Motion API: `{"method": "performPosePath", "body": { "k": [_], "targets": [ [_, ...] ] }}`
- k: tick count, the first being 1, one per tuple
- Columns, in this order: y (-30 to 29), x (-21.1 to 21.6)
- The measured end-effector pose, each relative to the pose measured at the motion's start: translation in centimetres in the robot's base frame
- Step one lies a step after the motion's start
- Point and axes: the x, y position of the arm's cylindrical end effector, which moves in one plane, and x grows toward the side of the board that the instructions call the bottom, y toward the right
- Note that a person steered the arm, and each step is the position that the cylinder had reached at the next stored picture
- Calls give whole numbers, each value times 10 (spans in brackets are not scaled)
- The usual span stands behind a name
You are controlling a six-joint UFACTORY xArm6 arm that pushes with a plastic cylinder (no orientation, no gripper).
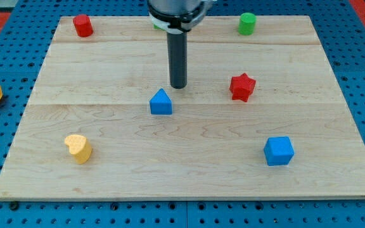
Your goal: Slide the blue triangle towards bottom left
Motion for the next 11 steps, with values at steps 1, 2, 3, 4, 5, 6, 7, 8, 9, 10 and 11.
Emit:
{"method": "performPosePath", "body": {
  "k": [1, 2, 3, 4, 5, 6, 7, 8, 9, 10, 11],
  "targets": [
    [-37, 33],
    [-34, 56],
    [-56, 90],
    [-113, 102],
    [-89, 102],
    [-97, 102],
    [-119, 102],
    [-139, 102],
    [-147, 102],
    [-152, 102],
    [-157, 102]
  ]
}}
